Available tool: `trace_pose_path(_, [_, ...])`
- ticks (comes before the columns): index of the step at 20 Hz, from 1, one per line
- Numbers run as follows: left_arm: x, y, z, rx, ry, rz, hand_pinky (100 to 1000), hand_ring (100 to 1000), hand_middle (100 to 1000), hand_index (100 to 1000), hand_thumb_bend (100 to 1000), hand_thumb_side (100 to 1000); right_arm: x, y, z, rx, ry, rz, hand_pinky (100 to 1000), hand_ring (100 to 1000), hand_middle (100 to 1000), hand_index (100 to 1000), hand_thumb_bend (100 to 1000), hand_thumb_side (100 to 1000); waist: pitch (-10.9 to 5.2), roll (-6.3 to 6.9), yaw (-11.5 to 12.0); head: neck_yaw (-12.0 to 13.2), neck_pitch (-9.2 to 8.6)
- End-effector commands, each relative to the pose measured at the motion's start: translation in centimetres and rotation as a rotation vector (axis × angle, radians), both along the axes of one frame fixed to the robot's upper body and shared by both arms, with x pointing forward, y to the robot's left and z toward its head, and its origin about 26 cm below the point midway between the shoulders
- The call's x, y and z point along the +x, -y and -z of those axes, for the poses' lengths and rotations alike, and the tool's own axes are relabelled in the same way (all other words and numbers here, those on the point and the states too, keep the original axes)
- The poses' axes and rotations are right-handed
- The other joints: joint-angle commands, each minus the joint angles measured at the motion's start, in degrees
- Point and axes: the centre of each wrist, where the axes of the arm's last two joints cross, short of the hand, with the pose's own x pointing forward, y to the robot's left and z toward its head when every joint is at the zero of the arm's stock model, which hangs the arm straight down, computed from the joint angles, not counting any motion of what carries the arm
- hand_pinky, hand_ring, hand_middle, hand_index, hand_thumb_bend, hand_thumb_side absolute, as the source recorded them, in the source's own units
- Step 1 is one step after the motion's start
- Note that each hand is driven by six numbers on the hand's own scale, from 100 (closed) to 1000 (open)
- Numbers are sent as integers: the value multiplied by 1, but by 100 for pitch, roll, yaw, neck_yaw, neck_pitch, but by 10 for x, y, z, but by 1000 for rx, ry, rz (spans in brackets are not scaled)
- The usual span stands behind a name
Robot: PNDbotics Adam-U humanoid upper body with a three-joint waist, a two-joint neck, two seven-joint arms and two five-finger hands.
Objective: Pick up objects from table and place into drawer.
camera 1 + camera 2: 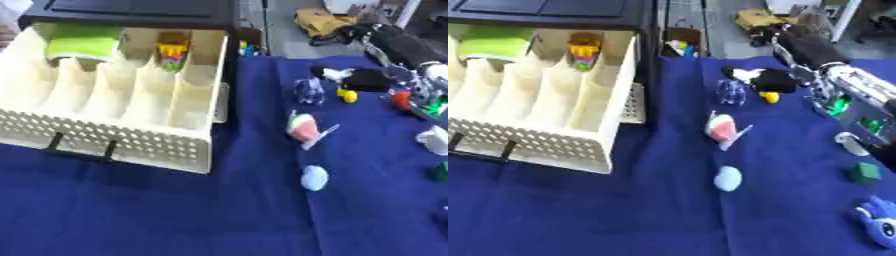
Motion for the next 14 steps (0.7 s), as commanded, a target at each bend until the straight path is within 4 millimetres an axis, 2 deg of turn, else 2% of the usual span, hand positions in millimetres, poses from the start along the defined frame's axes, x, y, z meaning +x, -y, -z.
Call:
trace_pose_path(1, [-4, 0, -7, 14, 19, 0, 414, 497, 567, 762, 186, 974, 2, -7, -10, 41, -47, 12, 837, 871, 715, 943, 606, 856, -135, 25, 14, -25, -76])
trace_pose_path(2, [-4, 0, -7, 13, 19, 1, 414, 497, 567, 762, 186, 991, 2, -10, -10, 52, -68, 14, 838, 872, 711, 944, 660, 774, -136, 26, 16, -29, -78])
trace_pose_path(3, [-4, 0, -7, 12, 19, 1, 414, 497, 567, 762, 186, 974, 2, -13, -9, 62, -90, 16, 838, 872, 711, 944, 600, 816, -136, 27, 19, -31, -81])
trace_pose_path(4, [-4, 0, -7, 11, 18, 1, 415, 497, 567, 762, 185, 974, 2, -15, -9, 73, -112, 18, 839, 873, 709, 945, 592, 789, -136, 27, 22, -33, -84])
trace_pose_path(5, [-4, 0, -7, 10, 18, 2, 414, 497, 567, 762, 184, 974, 2, -18, -8, 84, -137, 21, 844, 879, 713, 948, 583, 707, -136, 28, 26, -35, -94])
trace_pose_path(6, [-4, 0, -7, 10, 18, 2, 414, 497, 567, 762, 184, 974, 2, -20, -8, 94, -160, 23, 844, 879, 713, 948, 583, 707, -136, 28, 28, -36, -100])
trace_pose_path(7, [-4, 0, -6, 9, 18, 2, 414, 497, 567, 762, 183, 974, 1, -23, -6, 104, -186, 26, 843, 882, 712, 946, 573, 599, -136, 29, 34, -43, -102])
trace_pose_path(9, [-4, 0, -6, 7, 17, 3, 414, 496, 567, 763, 183, 974, 1, -26, -4, 122, -236, 35, 832, 875, 699, 939, 571, 524, -135, 32, 44, -49, -105])
trace_pose_path(14, [-4, 0, -6, 5, 16, 3, 413, 495, 568, 763, 181, 975, -4, -28, -3, 135, -323, 52, 823, 871, 693, 926, 584, 477, -116, 39, 53, -22, -124])
